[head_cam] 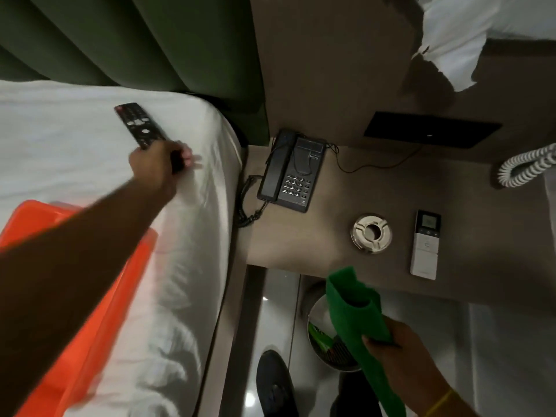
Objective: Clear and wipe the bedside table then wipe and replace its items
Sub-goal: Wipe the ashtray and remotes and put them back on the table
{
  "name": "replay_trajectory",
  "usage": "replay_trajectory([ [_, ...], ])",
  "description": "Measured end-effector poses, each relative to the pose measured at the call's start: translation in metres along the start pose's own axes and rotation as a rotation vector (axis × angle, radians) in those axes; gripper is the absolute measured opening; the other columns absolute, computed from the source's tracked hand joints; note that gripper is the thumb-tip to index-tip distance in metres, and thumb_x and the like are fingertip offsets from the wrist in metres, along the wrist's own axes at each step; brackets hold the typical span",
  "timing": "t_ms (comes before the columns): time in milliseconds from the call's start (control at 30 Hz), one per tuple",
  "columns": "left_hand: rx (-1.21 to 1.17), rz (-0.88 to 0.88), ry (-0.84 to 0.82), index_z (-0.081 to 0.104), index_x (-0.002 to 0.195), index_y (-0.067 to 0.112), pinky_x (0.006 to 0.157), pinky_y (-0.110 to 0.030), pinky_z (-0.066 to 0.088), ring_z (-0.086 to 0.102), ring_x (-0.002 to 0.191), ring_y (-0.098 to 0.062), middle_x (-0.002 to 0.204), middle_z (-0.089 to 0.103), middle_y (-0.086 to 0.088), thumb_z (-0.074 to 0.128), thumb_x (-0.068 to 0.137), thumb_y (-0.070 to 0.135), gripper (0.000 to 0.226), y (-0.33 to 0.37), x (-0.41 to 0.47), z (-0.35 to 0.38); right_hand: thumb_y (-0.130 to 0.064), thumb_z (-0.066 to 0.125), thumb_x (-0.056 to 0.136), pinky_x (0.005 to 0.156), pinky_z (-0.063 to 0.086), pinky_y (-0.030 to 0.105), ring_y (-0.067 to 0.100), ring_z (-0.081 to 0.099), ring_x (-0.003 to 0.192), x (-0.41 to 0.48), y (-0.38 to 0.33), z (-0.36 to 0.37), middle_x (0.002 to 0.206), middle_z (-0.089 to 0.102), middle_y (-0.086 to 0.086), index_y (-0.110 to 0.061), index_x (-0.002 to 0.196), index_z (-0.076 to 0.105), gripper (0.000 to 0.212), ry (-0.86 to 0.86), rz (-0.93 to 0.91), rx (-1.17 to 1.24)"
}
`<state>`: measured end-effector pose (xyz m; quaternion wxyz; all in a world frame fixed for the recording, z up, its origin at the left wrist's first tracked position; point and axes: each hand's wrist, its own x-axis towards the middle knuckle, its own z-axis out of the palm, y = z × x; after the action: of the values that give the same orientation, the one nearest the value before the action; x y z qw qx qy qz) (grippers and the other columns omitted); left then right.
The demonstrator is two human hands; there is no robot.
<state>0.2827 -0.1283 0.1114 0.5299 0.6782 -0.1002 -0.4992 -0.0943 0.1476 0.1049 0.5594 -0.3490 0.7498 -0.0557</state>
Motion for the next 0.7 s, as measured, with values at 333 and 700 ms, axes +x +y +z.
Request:
replay_trajectory([
  [333,-0.343,-0.579,-0.425,0.059,0.136,0.009,0.046,-0.028,0.049,0.06,0.061,-0.018,0.085,0.067,-0.012,0.046,0.108,0.052,0.053,-0.137,-0.234,0.047,-0.004,0.051,0.088,0.061,0.036,0.03,0.027,0.061,0.075,0.009,-0.158,-0.043,0.08,0.066,0.009,-0.011,0.094,0.064,0.016,0.421,-0.542,-0.119],
  [700,-0.533,-0.599,-0.241,0.071,0.128,0.007,0.078,-0.035,0.062,0.072,0.094,-0.026,0.104,0.077,-0.014,0.043,0.112,0.031,0.04,-0.153,-0.262,0.097,-0.013,0.043,0.07,0.105,0.049,0.043,0.034,0.064,0.118,0.024,-0.163,-0.031,0.128,0.071,0.012,-0.022,0.128,0.068,0.064,0.16,-0.655,-0.499],
])
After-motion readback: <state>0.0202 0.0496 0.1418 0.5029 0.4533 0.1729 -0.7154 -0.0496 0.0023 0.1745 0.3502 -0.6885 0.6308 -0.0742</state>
